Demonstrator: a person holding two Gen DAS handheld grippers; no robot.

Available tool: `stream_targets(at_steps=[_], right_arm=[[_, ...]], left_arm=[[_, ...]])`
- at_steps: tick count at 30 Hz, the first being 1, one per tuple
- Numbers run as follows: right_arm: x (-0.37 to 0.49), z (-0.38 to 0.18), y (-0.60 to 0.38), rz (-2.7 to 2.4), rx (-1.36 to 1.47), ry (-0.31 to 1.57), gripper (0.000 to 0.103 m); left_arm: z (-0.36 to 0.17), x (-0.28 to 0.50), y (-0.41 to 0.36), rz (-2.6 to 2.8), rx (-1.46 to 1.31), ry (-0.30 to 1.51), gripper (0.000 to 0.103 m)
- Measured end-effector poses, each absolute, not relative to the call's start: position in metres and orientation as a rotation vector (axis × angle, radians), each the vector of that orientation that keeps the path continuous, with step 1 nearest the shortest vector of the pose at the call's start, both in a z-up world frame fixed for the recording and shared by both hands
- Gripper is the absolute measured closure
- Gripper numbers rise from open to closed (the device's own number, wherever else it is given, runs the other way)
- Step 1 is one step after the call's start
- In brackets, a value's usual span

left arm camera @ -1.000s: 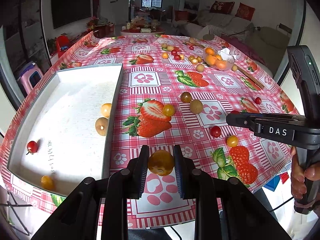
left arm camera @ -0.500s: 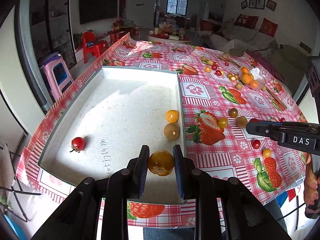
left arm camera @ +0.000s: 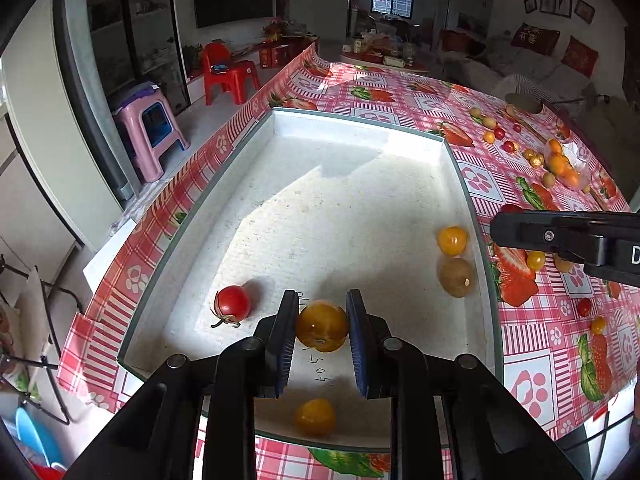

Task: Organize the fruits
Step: 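Carry both tomatoes into the white tray and open both tools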

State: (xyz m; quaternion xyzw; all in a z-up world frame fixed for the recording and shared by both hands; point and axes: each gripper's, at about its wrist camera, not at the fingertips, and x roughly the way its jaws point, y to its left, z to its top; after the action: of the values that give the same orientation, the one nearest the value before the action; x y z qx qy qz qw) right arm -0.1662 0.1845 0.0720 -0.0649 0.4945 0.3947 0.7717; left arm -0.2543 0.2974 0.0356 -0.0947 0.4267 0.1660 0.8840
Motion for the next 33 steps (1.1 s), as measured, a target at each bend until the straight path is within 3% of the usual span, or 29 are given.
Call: stream_targets(at_steps=[21, 24, 25, 26, 28, 30, 33], right_arm=[[-0.143, 0.021, 0.272, 0.847, -0.354, 1.132, 0.079], [-0.144, 0.022, 0.275, 0.862, -0.369, 1.128, 0.070], [-0.143, 0.023, 0.274, 0.874, -0.356, 1.134, 0.061], [-0.142, 0.023, 0.273, 0.878, -0.344, 1.140, 0.051], [-0.140, 0.026, 0.269, 0.875, -0.317, 1.139, 0.047], [-0.139, 0.030, 0.263, 0.878, -0.291, 1.134, 0.046], [-0.138, 0.041, 0.254, 0.880, -0.245, 1.121, 0.036]], left_arm=[[0.019, -0.240, 0.301, 0.369, -0.144, 0.955, 0.077], [0.019, -0.240, 0.302, 0.370, -0.152, 0.954, 0.076], [0.019, -0.240, 0.302, 0.372, -0.149, 0.954, 0.072], [0.019, -0.240, 0.302, 0.377, -0.144, 0.955, 0.049], [0.022, -0.244, 0.301, 0.389, -0.135, 0.923, 0.024], [0.025, -0.247, 0.300, 0.391, -0.121, 0.908, 0.024], [0.027, -0.249, 0.303, 0.388, -0.147, 0.915, 0.024]])
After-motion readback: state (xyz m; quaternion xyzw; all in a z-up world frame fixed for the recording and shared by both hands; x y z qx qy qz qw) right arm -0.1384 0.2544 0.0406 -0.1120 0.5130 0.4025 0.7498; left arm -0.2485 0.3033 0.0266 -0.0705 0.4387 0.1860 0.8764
